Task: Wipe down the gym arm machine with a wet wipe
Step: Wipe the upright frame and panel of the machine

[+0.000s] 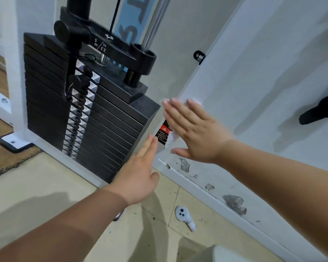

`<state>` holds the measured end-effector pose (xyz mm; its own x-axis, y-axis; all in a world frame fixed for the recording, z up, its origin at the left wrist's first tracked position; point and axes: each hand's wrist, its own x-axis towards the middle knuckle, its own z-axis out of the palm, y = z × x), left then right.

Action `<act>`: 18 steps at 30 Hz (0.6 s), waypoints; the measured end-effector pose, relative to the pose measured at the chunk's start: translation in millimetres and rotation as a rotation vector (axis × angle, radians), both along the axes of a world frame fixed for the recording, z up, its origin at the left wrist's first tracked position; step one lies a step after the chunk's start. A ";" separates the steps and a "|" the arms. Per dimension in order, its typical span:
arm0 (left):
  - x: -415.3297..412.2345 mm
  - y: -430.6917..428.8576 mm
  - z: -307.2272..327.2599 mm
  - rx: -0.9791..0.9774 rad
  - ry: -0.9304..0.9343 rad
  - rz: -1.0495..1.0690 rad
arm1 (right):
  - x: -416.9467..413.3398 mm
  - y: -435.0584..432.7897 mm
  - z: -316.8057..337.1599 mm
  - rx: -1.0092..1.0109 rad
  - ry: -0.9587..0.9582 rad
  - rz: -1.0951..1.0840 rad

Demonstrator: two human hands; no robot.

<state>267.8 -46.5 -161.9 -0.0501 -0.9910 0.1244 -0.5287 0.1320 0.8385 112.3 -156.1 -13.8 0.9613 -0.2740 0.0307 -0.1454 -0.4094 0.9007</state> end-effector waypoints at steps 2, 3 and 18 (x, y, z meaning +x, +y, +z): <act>0.1 0.4 1.6 0.050 -0.022 -0.005 | -4.7 -4.5 2.7 0.026 0.122 0.037; 0.2 0.3 2.4 0.065 -0.025 0.000 | -4.0 -7.6 11.8 0.028 0.129 0.064; -15.3 -15.4 89.9 -0.270 -0.050 0.159 | -3.3 -19.1 85.9 -0.111 -0.095 0.177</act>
